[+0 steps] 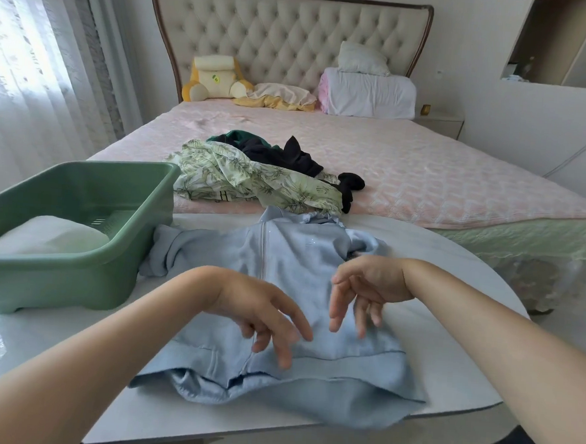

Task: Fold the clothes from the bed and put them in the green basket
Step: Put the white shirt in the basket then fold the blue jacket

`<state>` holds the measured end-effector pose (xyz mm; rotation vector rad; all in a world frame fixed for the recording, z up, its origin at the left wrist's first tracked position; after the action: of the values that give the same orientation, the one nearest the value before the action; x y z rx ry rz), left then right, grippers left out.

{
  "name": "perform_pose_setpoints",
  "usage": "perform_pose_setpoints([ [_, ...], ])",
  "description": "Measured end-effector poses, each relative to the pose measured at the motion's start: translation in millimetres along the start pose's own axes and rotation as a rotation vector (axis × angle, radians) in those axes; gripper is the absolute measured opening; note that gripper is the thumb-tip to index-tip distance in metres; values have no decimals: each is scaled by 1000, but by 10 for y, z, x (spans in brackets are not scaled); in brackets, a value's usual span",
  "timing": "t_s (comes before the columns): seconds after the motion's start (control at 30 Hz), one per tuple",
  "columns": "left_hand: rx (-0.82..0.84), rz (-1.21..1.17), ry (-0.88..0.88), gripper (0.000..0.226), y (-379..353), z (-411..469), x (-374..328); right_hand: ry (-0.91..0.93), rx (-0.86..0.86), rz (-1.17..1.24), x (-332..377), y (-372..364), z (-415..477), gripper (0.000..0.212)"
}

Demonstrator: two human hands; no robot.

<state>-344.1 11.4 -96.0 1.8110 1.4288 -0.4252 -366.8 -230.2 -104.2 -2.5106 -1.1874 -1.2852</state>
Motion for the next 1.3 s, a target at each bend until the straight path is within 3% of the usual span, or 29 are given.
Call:
perform_pose_setpoints([
  [0.07,-226,57,-64,26,-3,167,71,76,-218,-101,11,-64,112,29],
  [0.13,-607,158,-123,19,70,309,195,189,-536,-300,4,-74,273,21],
  [0.2,-871,413,-23,29,160,372,353,238,-763,-556,7,-51,385,23],
  [0.23,-913,544,74,40,185,386,421,270,-824,-672,8,-43,427,29],
  [0.3,-877,623,219,51,231,404,519,230,-817,-828,9,-34,513,48],
  [0.33,-862,588,224,44,255,405,537,152,-792,-885,8,-33,556,54],
  [0.37,-858,542,200,31,284,418,555,79,-766,-944,6,-27,603,52],
  [0.43,-831,507,150,12,313,433,542,15,-753,-1082,43,-42,651,23],
  [0.47,-804,499,125,10,316,442,530,25,-767,-1154,68,-49,657,13],
  [0.53,-721,461,88,11,317,443,489,74,-758,-1193,120,-48,640,15],
  [0.63,-466,352,110,10,281,359,398,89,-634,-934,182,-65,557,11],
  [0.73,-137,366,195,15,183,274,250,-18,-295,-527,204,-82,457,15],
  [0.8,-48,340,174,15,153,251,140,-23,-291,-414,230,-42,417,21],
  [0.87,-212,237,62,12,246,270,56,102,-561,-486,270,65,418,25],
  [0.93,-610,184,-46,14,460,355,61,219,-869,-610,263,222,476,26],
  [1.0,-997,191,-51,18,676,452,141,261,-978,-608,213,368,567,25],
  [1.07,-1185,255,-17,24,886,575,285,285,-991,-571,163,487,677,23],
  [1.17,-1149,318,95,40,1188,724,442,243,-986,-542,95,706,859,34],
  [1.3,-959,468,322,48,1491,904,552,63,-945,-497,21,987,1053,51],
])
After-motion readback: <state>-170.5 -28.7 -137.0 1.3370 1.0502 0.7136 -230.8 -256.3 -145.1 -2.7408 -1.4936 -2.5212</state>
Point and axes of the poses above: each hand's wrist, its own z-axis towards the middle knuckle, its own y-axis out of the back of the hand, x = y × z, the point moved 1 cm from there along z, towards the middle knuckle, and after that the axes turned 1 degree about z, right-handed, at the moved point
